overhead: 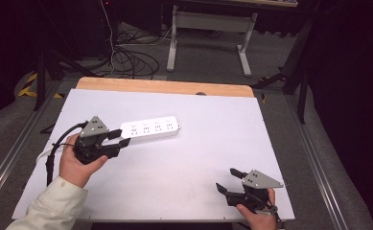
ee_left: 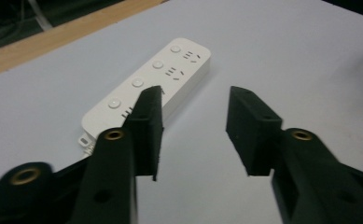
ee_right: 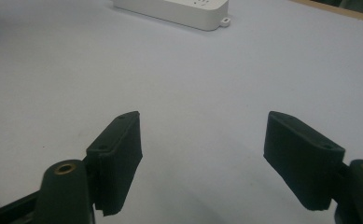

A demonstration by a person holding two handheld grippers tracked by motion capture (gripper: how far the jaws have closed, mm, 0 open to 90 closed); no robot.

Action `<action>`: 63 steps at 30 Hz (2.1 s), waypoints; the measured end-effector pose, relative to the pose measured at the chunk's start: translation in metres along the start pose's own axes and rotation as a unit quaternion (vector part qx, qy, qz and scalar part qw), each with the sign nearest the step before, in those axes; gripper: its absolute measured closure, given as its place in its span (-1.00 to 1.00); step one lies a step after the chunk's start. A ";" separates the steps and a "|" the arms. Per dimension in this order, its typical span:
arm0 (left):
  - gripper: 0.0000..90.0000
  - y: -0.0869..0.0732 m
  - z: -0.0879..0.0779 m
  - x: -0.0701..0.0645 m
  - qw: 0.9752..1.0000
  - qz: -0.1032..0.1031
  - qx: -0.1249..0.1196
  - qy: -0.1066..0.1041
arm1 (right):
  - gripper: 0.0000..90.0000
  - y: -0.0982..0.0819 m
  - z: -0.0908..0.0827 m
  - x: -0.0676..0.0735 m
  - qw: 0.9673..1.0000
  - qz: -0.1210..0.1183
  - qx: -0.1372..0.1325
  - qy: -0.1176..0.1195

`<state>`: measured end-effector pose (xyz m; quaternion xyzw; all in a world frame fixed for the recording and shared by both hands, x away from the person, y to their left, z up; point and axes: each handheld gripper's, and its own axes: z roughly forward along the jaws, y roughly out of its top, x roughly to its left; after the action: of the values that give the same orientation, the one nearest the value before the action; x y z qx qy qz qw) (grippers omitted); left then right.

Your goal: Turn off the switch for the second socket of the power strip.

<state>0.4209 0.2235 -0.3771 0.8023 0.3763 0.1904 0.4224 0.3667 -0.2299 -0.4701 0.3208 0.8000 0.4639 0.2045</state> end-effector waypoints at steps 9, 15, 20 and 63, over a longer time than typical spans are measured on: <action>0.99 0.008 0.018 0.020 0.998 -0.043 -0.004 -0.035 | -0.37 0.000 0.000 0.000 1.000 0.000 -0.001 0.002; 1.00 0.010 0.035 0.025 0.998 -0.042 -0.033 -0.030 | -0.37 0.000 0.000 0.000 1.000 -0.003 0.000 0.003; 1.00 0.011 0.048 0.031 0.998 -0.039 -0.037 -0.021 | -0.37 0.000 0.000 0.000 1.000 -0.003 -0.001 0.002; 1.00 -0.004 0.147 0.052 0.997 -0.062 -0.023 0.031 | -0.37 -0.001 0.000 0.000 1.000 -0.005 -0.002 0.017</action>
<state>0.5442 0.1868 -0.4649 0.7613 0.4336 0.1975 0.4397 0.3666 -0.2306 -0.4710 0.3084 0.8041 0.4698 0.1941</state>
